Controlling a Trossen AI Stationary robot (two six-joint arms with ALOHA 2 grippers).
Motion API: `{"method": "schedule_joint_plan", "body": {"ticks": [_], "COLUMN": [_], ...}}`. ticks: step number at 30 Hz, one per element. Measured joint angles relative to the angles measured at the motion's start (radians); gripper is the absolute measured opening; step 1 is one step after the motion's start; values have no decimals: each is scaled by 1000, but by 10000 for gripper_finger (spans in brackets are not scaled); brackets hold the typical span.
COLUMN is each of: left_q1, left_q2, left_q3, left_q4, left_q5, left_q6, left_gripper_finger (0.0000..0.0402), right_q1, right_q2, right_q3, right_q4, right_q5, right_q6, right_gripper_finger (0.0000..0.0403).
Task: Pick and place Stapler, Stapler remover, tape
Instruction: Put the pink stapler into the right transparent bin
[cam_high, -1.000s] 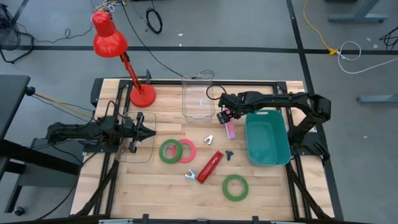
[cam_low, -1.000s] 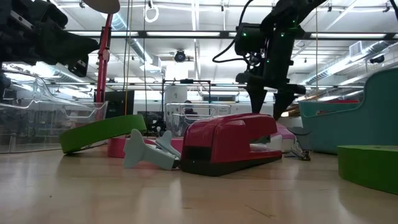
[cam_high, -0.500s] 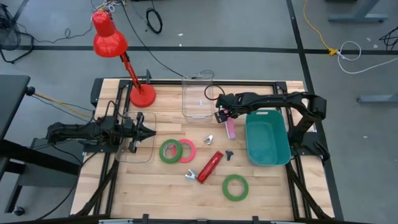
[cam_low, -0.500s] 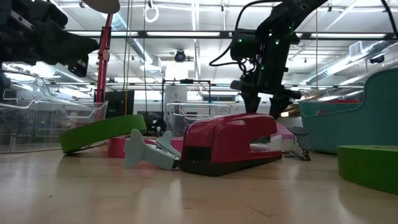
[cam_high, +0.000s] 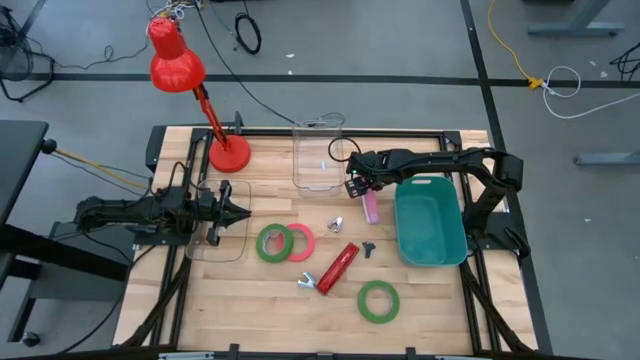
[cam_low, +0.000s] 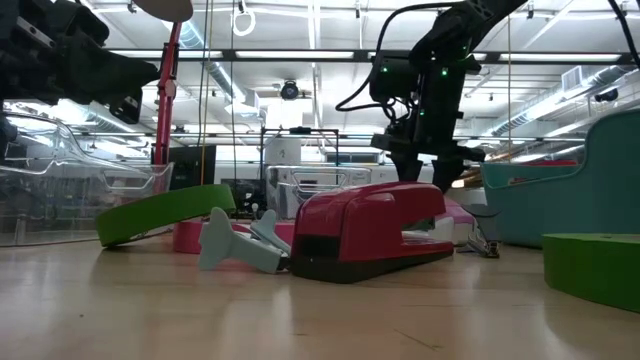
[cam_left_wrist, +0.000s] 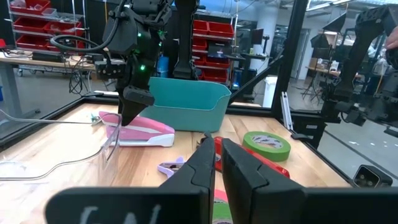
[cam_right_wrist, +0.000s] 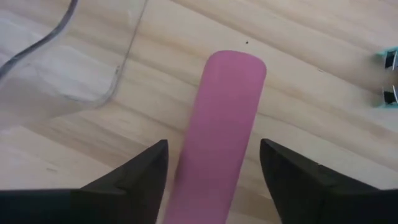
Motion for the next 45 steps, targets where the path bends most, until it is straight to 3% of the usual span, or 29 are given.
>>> {"method": "schedule_joint_plan", "body": {"ticks": [12,27,39,45], "left_q1": [0,0,0,0], "left_q2": [0,0,0,0], "left_q3": [0,0,0,0], "left_q4": [0,0,0,0], "left_q5": [0,0,0,0], "left_q6": [0,0,0,0], "left_gripper_finger": [30,30,30,30], "right_q1": [0,0,-1,-20], "right_q2": [-1,-20,-123,-157], "right_q3": [0,0,1,68], "right_q4": [0,-13,-60,-128], "right_q5": [-27,-20,46,100], "right_q6": [16,18,18,-10], "right_gripper_finger": [139,129,128,128]}}
